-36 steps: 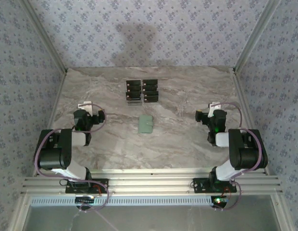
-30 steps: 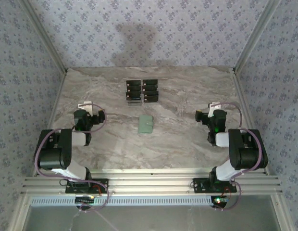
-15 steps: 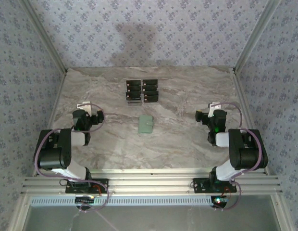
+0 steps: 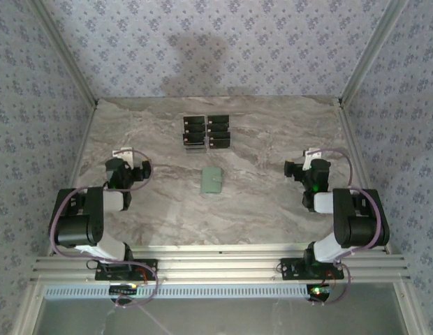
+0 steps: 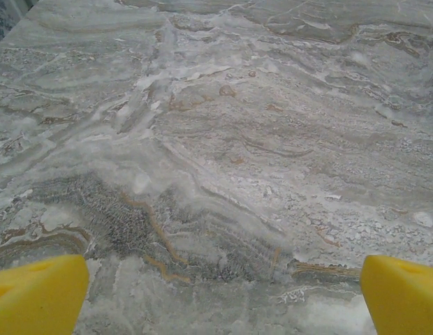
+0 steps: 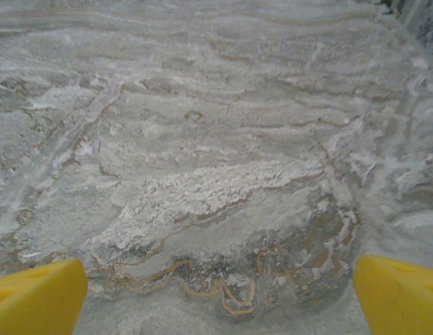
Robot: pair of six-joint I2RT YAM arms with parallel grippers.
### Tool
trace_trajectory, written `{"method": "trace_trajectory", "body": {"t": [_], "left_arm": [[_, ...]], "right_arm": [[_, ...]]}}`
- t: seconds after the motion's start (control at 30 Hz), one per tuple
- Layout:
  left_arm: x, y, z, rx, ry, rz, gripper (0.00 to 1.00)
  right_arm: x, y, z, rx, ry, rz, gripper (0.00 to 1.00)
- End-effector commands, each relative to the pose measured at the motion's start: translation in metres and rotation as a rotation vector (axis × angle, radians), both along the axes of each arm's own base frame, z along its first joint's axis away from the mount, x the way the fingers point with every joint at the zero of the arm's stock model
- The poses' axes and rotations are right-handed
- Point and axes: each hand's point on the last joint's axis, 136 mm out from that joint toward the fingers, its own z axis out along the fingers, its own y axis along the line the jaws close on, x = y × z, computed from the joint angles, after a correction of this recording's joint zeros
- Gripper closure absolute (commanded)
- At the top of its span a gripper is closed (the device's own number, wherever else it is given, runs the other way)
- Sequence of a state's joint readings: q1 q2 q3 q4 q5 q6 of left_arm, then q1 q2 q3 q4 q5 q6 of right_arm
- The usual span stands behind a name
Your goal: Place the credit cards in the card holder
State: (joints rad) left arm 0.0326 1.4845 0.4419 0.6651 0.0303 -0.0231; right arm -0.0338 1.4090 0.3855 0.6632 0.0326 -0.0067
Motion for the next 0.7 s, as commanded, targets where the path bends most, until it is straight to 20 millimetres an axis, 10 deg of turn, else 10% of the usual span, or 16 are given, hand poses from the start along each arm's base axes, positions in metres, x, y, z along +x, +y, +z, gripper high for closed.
{"method": "trace_trajectory", "body": {"t": [0.0,0.23,0.67], "left_arm": [[0.008,-0.002,0.043,-0.008,-0.02,-0.016,0.0],[0.014,-0.002,0.096,-0.239,0.008,0.095,0.0],[0.096,-0.089,0.09,-0.599,0.141,-0.076,0.0]], "right_arm": [[0.002,-0.01,0.05,0.022,-0.019,-0.077,0.0],[-0.029,-0.024,0.087,0.497,0.078,-0.373,0.0],[-0.066,0.094,0.101,0.581,0.255,0.044,0.06]]}}
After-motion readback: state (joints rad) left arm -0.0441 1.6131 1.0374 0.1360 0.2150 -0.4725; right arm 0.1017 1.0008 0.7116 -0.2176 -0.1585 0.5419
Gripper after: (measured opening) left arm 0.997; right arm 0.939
